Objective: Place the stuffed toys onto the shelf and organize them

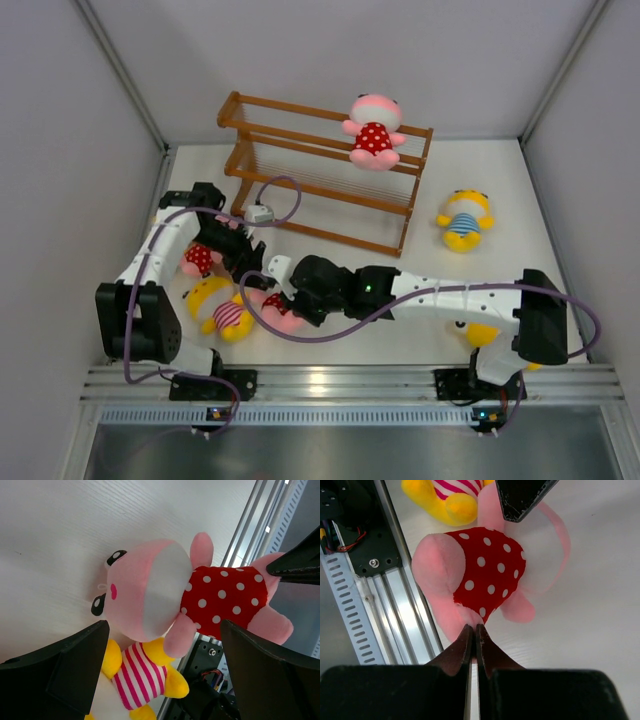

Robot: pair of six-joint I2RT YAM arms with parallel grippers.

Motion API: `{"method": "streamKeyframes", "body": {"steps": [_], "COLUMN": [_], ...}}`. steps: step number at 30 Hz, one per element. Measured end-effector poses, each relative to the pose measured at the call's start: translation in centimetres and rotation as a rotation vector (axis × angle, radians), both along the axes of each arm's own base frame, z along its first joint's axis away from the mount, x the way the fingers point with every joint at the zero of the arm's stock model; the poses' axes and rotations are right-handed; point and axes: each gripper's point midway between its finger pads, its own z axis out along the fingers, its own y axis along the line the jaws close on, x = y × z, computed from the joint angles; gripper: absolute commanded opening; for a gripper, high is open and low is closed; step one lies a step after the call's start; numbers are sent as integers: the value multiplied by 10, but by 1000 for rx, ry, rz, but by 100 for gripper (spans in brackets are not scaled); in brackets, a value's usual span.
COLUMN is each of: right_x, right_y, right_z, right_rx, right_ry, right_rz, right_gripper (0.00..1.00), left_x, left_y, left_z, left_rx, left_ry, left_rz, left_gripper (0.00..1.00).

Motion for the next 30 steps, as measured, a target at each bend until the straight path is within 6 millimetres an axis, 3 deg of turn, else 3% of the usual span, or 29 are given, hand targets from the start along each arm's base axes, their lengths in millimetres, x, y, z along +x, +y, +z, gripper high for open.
{"method": "streamKeyframes", "body": {"steps": [10, 13, 18, 20, 22, 24, 25, 26, 29, 30], "right_x": [11, 16, 21, 21, 21, 20, 20, 20, 20, 20], "right_y": [-2, -3, -1, 0, 1, 1, 1, 1, 1, 1], "right_z": [2, 4, 13, 16, 17, 17, 17, 17, 17, 18], "right_rx": [-9, -18, -6, -1, 3, 3, 3, 3, 3, 6], "right_ry": [-61, -91, -123, -128, -130, -128, -127, -127, -128, -127], "right_rz": [-30, -34, -30, -27, -21, -18, -18, -18, -19, -20], "right_gripper": [0, 0, 0, 0, 0, 0, 0, 0, 0, 19], "left_x": [-3, -3, -5, -5, -6, -6, -5, -5, -5, -5], "left_y": [0, 0, -1, -3, -5, -5, -6, -6, -5, -5], "left_z": [-16, -16, -16, -16, -16, -17, -17, -18, -20, -20], "left_rx": [26, 28, 28, 24, 24, 24, 24, 26, 30, 30], "left_ry": [73, 74, 77, 79, 85, 97, 103, 111, 118, 119], "left_rz": [-9, -10, -14, -19, -21, -18, -15, -11, -11, -10], "left_gripper": [98, 94, 68, 64, 51, 35, 10, 0, 0, 0]}}
